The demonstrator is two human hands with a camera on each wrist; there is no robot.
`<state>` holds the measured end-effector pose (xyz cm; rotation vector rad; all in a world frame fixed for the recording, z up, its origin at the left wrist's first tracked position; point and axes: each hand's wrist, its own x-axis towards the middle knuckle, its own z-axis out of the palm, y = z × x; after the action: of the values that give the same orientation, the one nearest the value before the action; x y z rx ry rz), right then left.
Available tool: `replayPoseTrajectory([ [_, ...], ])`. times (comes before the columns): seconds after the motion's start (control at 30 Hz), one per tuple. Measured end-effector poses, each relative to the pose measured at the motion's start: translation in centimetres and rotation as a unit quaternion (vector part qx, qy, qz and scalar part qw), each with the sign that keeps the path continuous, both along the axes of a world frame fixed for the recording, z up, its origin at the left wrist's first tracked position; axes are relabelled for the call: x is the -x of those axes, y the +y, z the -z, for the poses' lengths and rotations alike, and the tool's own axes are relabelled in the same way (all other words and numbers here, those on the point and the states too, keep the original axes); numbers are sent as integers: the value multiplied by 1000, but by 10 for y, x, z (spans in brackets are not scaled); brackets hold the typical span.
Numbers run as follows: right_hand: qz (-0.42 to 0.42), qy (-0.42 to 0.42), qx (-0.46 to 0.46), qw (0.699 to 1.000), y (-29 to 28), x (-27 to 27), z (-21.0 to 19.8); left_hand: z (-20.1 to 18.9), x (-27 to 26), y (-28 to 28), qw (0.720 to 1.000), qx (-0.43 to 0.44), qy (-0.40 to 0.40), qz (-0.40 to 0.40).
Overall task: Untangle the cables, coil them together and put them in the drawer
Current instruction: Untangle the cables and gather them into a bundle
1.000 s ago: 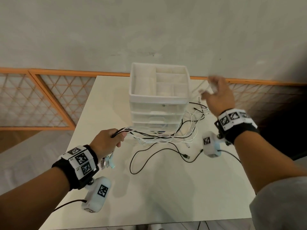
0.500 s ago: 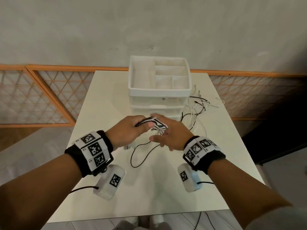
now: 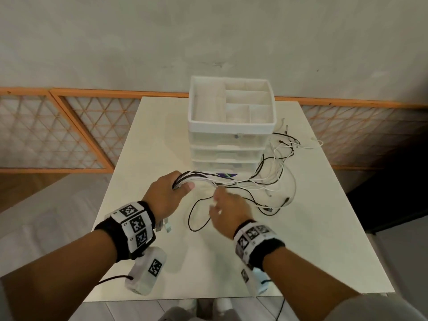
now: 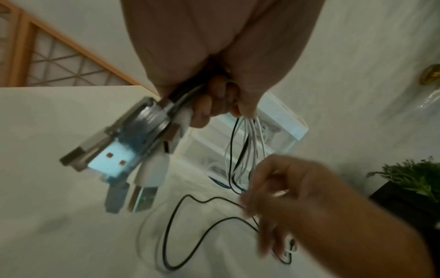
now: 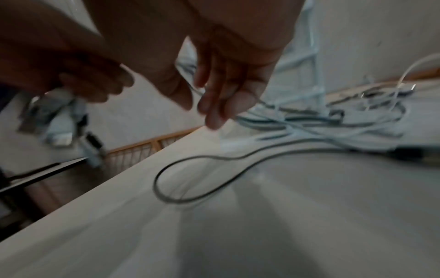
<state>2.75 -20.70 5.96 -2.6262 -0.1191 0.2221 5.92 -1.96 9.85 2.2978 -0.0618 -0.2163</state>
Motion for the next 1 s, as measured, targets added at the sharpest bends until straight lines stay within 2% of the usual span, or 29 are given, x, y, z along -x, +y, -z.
replayPoseTrajectory([
  [0.1, -92, 151, -51, 983, 28, 12, 23, -1, -3, -1, 999, 39, 24, 3],
  [0.17, -94, 218, -61, 970, 40, 15, 36, -1, -5, -3, 998, 63, 27, 10],
  [0.2, -90, 223, -46, 970, 43, 17, 40, -3, -5, -4, 997, 72, 28, 15],
  [0.3, -126, 151, 3, 980, 38, 19, 40, -6, -3, -7, 996, 74, 31, 41],
  [0.37, -142, 92, -42, 985, 29, 18, 16, -9, 1, -11, 994, 76, 31, 65],
  [0.47, -141, 18, -109, 984, 13, 7, -42, -15, 3, -21, 990, 109, 26, 85],
  [0.57, -106, -31, -195, 974, -12, -13, -94, -18, -2, -28, 988, 147, 19, 40],
  [0.63, -55, -53, -217, 973, -33, -24, -118, -20, -8, -27, 988, 150, 11, 21],
  [0.87, 66, -91, -201, 973, -96, -36, -133, -20, -22, -11, 996, 64, 29, 46],
  [0.93, 100, -97, -241, 960, -108, -40, -132, -17, -22, -6, 999, 38, 20, 30],
  [1.0, 130, -85, -299, 941, -111, -38, -133, -15, -21, -2, 999, 22, -21, 13],
])
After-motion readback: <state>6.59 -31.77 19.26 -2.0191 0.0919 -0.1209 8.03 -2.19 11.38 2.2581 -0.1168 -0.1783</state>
